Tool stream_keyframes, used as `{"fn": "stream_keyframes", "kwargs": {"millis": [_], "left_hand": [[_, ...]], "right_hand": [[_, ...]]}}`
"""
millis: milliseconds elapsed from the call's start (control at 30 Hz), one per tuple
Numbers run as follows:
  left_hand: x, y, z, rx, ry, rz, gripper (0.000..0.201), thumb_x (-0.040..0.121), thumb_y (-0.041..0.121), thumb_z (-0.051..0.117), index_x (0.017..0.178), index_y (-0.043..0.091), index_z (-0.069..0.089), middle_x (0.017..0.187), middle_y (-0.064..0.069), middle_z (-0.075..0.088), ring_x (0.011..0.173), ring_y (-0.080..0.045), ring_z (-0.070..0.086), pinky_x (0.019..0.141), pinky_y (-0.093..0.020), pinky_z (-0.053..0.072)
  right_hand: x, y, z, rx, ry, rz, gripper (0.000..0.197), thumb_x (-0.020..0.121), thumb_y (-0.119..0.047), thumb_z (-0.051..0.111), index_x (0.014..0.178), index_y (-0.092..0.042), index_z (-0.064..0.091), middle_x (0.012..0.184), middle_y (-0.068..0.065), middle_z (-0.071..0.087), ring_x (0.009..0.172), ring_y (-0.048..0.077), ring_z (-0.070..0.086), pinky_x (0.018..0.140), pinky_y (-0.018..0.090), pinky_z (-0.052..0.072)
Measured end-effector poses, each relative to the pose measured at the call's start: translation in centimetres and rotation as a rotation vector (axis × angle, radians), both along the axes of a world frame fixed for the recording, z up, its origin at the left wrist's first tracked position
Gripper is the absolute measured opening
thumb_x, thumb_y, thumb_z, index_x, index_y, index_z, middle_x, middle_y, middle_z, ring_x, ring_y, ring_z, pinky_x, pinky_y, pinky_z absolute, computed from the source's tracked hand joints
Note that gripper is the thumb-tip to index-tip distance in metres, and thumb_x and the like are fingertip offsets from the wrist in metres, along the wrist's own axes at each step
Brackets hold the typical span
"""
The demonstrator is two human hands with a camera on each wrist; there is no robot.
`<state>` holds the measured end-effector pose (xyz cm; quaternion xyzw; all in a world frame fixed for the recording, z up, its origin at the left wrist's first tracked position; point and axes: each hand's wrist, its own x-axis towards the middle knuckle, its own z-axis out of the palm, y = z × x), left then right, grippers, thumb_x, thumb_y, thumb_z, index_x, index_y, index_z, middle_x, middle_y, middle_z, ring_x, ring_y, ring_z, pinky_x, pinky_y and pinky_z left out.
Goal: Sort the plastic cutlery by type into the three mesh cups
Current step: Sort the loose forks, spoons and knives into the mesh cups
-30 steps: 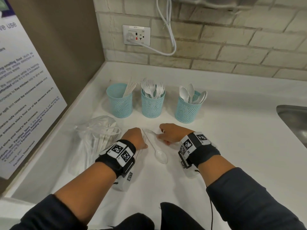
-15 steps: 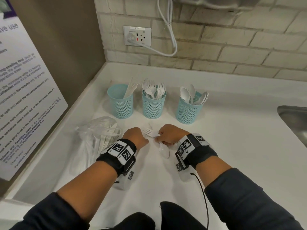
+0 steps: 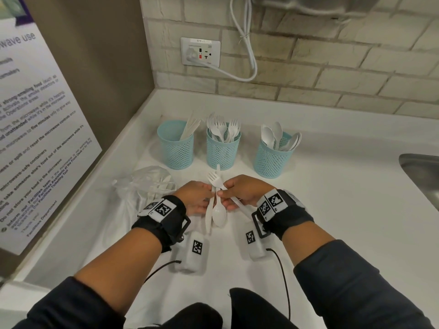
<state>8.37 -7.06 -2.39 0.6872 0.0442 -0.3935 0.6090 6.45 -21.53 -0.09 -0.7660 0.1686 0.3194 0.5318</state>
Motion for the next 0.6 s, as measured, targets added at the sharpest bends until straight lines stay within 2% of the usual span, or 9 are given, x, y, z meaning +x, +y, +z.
{"fn": "stream_keyframes", "kwargs": {"millis": [133,200,233,300,400,467,500,533,600], "left_hand": [[0.1,0.6,-0.1,-0.078,0.014,-0.012,0.016,0.091,-0.003,0.051,0.100,0.009,0.058,0.089,-0.009,0.067,0.070,-0.015,0.068,0.063,-0.026,0.057],[0.0,0.8,-0.1,-0.081,-0.018,0.002,0.020,0.088,-0.005,0.055,0.100,0.010,0.057,0.088,-0.008,0.067,0.067,-0.012,0.068,0.062,-0.024,0.057],[0.0,0.9,-0.3,-0.067,-0.040,0.010,0.022,0.086,-0.006,0.057,0.103,0.010,0.056,0.088,-0.007,0.066,0.068,-0.012,0.067,0.062,-0.023,0.057],[-0.1,0.9,-0.4,-0.041,-0.077,0.025,0.025,0.085,-0.005,0.060,0.104,0.010,0.054,0.087,-0.006,0.066,0.069,-0.012,0.065,0.062,-0.022,0.057],[-0.3,0.9,-0.3,-0.022,-0.099,0.059,0.026,0.085,-0.005,0.061,0.106,0.008,0.054,0.086,-0.005,0.066,0.070,-0.013,0.064,0.060,-0.022,0.056],[-0.4,0.9,-0.1,-0.014,-0.103,0.073,0.029,0.085,-0.006,0.060,0.109,0.007,0.053,0.086,-0.005,0.065,0.071,-0.014,0.064,0.058,-0.021,0.056],[-0.4,1.0,0.1,-0.008,-0.107,0.080,0.030,0.085,-0.007,0.060,0.111,0.007,0.052,0.086,-0.005,0.065,0.071,-0.014,0.063,0.057,-0.020,0.055],[-0.5,1.0,0.2,-0.002,-0.110,0.089,0.032,0.085,-0.007,0.059,0.113,0.006,0.052,0.085,-0.004,0.064,0.070,-0.014,0.063,0.056,-0.020,0.055],[-0.5,1.1,0.4,0.008,-0.113,0.105,0.035,0.085,-0.008,0.059,0.116,0.005,0.051,0.084,-0.004,0.063,0.069,-0.013,0.062,0.054,-0.018,0.054]], "right_hand": [[-0.2,0.1,0.2,0.018,-0.015,0.018,0.012,0.093,-0.016,0.056,0.084,-0.007,0.057,0.077,0.005,0.061,0.058,0.006,0.062,0.070,0.021,0.054],[-0.3,0.0,0.0,0.034,-0.035,0.009,0.013,0.092,-0.018,0.058,0.088,-0.005,0.060,0.078,0.006,0.063,0.055,0.006,0.064,0.065,0.020,0.055],[-0.3,0.1,0.0,0.033,-0.042,0.014,0.018,0.092,-0.020,0.058,0.094,-0.003,0.061,0.079,0.007,0.063,0.059,0.008,0.065,0.065,0.020,0.056],[-0.3,0.2,0.0,0.007,-0.040,0.050,0.029,0.093,-0.027,0.055,0.101,-0.001,0.062,0.079,0.007,0.062,0.069,0.014,0.061,0.070,0.022,0.055],[-0.1,0.5,0.2,-0.050,-0.029,0.094,0.033,0.094,-0.037,0.048,0.084,-0.008,0.061,0.078,0.005,0.063,0.075,0.016,0.060,0.086,0.036,0.052],[0.3,0.6,0.4,-0.105,0.002,0.158,0.040,0.095,-0.044,0.042,0.082,-0.011,0.060,0.082,0.004,0.064,0.079,0.017,0.062,0.096,0.043,0.050],[0.4,0.7,0.4,-0.137,0.011,0.200,0.042,0.096,-0.045,0.039,0.082,-0.011,0.060,0.085,0.005,0.065,0.081,0.018,0.062,0.097,0.042,0.048],[0.5,0.7,0.6,-0.183,0.002,0.243,0.043,0.097,-0.044,0.038,0.084,-0.010,0.061,0.089,0.007,0.065,0.083,0.019,0.061,0.096,0.039,0.048],[0.7,0.6,0.9,-0.323,-0.098,0.322,0.040,0.096,-0.041,0.044,0.091,-0.008,0.065,0.092,0.008,0.062,0.082,0.019,0.055,0.081,0.031,0.047]]}}
